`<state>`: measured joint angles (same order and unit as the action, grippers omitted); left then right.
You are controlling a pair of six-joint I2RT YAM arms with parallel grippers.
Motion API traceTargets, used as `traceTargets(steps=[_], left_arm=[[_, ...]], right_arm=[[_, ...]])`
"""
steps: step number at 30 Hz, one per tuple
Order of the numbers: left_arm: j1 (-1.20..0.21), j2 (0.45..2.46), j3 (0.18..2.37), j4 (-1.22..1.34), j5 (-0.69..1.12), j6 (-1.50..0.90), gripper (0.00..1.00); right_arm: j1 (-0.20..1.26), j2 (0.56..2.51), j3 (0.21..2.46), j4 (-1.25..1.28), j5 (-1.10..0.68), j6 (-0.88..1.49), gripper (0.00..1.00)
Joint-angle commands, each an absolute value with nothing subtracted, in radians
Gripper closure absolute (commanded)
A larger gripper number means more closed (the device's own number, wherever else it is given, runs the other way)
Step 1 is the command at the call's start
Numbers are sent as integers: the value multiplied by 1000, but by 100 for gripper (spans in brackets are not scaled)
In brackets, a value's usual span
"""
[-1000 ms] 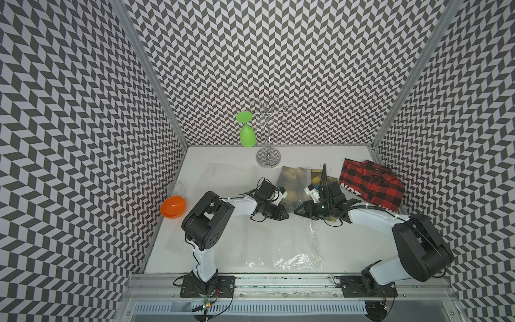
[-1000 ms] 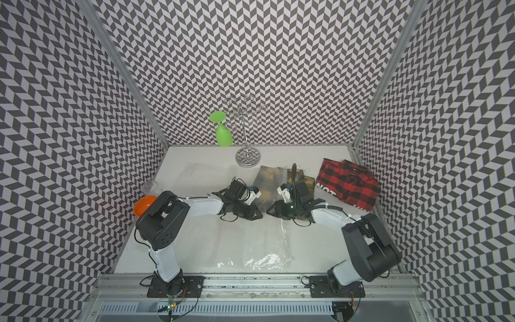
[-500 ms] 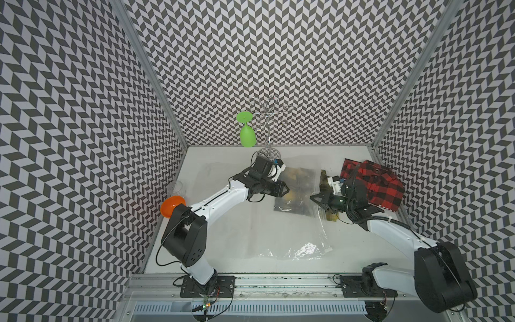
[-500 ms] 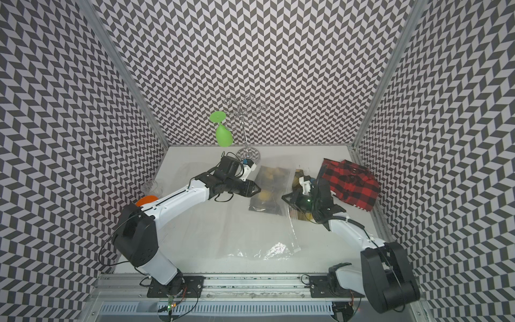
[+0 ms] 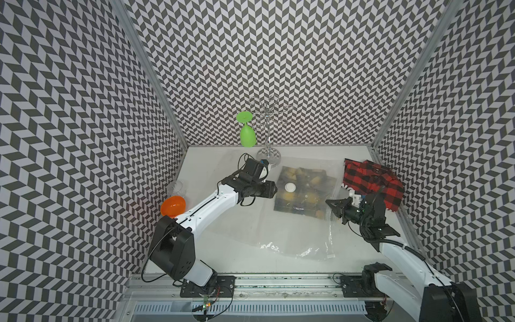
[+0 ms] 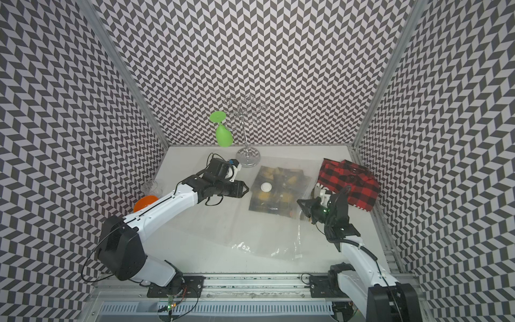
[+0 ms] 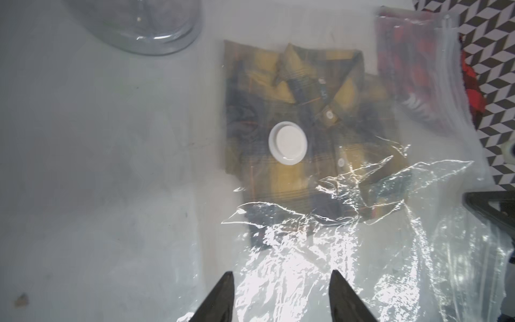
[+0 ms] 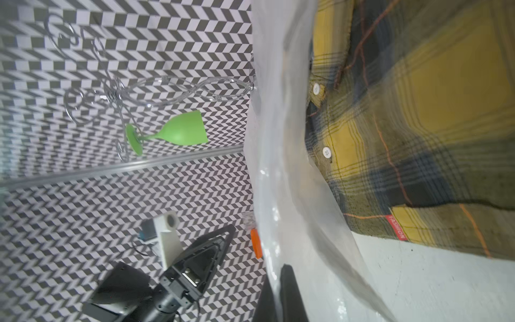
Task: Place the folded shirt into the vacuum bag
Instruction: Open the vacuum bag at the center of the board.
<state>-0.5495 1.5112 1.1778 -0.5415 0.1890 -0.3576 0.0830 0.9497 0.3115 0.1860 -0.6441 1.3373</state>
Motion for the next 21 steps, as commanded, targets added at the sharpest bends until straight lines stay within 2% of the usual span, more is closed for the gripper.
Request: traceTargets(steps=[1,9,14,21], left_arm=[[-528,1456,1131,-514,106,-439,45],[-472,1344,1066,-513,120,-500,46],[-532,1308,1160,-546,166,-433,47],[-772,1288,1136,-502,296,-419,43]], right_arm=[[112,936,234,336,-581,1558,100],[469,796,349,69,-42,1664,100],[649,875,398,80,82,1767,100],[797,965,472,116,182,1827,100]])
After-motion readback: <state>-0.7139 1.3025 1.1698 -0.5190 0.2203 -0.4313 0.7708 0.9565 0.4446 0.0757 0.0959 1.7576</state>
